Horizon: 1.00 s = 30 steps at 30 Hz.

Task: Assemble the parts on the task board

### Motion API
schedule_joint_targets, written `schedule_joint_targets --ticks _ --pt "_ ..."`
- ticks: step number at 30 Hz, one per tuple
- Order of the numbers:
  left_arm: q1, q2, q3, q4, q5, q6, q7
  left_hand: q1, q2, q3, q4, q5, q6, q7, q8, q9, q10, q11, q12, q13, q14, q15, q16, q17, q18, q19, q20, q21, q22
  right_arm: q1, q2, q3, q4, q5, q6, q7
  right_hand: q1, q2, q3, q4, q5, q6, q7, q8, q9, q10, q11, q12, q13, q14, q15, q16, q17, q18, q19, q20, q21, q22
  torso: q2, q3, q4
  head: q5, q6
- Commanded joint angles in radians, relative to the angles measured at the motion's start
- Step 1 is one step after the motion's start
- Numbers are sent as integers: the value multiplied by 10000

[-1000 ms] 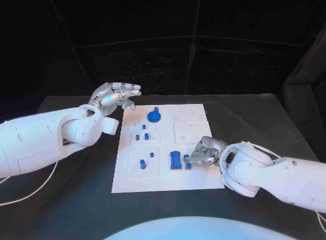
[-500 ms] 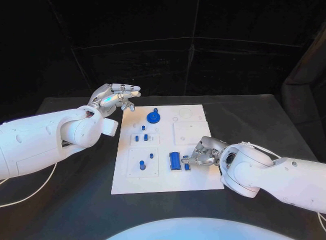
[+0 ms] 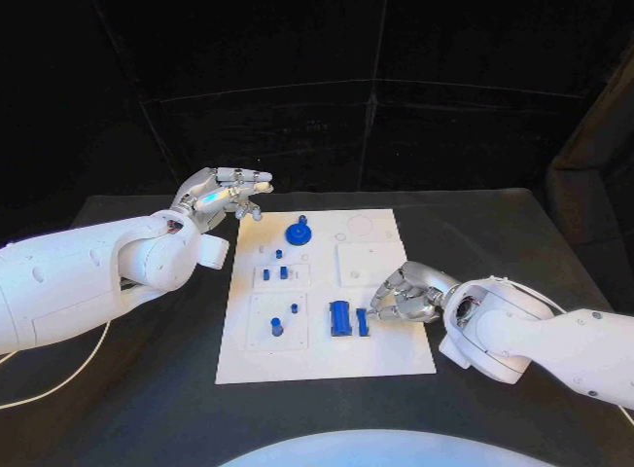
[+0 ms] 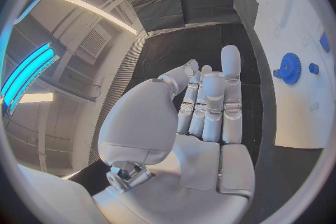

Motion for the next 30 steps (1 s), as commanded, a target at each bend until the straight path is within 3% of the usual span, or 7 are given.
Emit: schedule_joint_targets --ticks 1,8,14,17,27,28,30 --pt "11 81 8 -166 171 193 218 -223 -142 -197 62 -33 -49 15 20 1 -58 7 55 -4 -209 8 -158 -257 50 -107 36 -100 -29 366 3 32 -510 3674 -429 3673 403 138 137 -158 -163 -270 205 -178 -152 -1614 216 -4062 -2599 1154 206 2993 3882 696 -2040 166 -3288 -2881 -129 -21 9 -95 181" --pt "-33 517 7 -955 914 329 329 -340 -139 -715 272 -39 -69 87 7 -14 -183 147 -239 -61 -2037 201 -3142 -2421 51 -1707 289 -1804 -1093 1029 696 39 -2543 7056 15 6201 980 64 623 -75 -226 -201 715 -696 -735 -2404 829 -8058 -6985 -2137 931 -2396 -266 963 -3767 828 -8273 -6793 -460 -103 -3 -203 615" --pt "-143 1081 11 -1982 1337 443 542 -344 -67 -812 438 -49 -56 115 -214 -23 -52 355 -1100 -79 -3094 824 -6335 -3894 -82 -3206 822 -3788 -2534 1173 1644 77 -4393 7941 299 7258 1086 -13 1080 -122 -209 -252 712 -777 -1260 -2196 978 -8708 -8779 -4253 1125 -6386 -2030 961 -3907 1155 -9871 -8118 -621 -114 -46 -174 1014" --pt "-235 1456 16 -2604 1556 350 668 -231 -27 -1009 480 5 -91 155 -552 -23 40 502 -1871 -79 -3163 1083 -7848 -4691 65 -3832 1327 -4829 -3473 1205 2309 113 -5495 8428 575 7575 1019 -75 1524 -135 152 -132 748 -779 -1665 -2117 1005 -8746 -9892 -4105 1190 -7367 -1937 975 -3644 1243 -10652 -8869 -698 -102 -71 -171 1199" --pt "-329 2072 26 -3427 1785 -107 896 -130 24 -1269 525 -36 58 194 -803 -16 315 511 -2400 -73 -2646 1158 -8685 -5133 103 -4042 1436 -5353 -4120 1226 3157 142 -6896 8686 947 7845 754 -327 2268 -345 -83 106 773 -760 -2230 -1796 1002 -8732 -11154 -3324 1117 -8664 -1809 979 -2771 1159 -11291 -9688 -698 -80 77 -159 1571" --pt "-337 2019 15 -3344 1470 103 508 -3997 416 -2103 1308 -533 -3030 -367 -1037 -677 -2912 66 -2770 -691 -5729 761 -9371 -5470 -528 -6406 678 -5694 -4859 1202 3061 130 -6743 8264 527 7309 -3559 92 1676 -1152 -655 -2971 205 -1408 -2537 -5283 614 -9369 -11874 -6765 474 -9798 -4805 323 -6081 639 -11713 -10504 -717 -98 30 -188 1492" --pt "-357 2000 36 -3286 1449 40 509 -4408 416 -2214 1308 -533 -3340 -442 -1744 -677 -3251 -2 -2847 -691 -6022 719 -9506 -5531 -529 -6722 581 -5750 -4976 1191 3045 137 -6679 8302 468 7324 -4057 92 1666 -1152 -761 -3262 137 -1408 -2603 -5594 581 -9369 -11874 -7047 474 -10017 -5146 324 -6350 569 -11790 -10634 -734 -78 31 -156 1500"
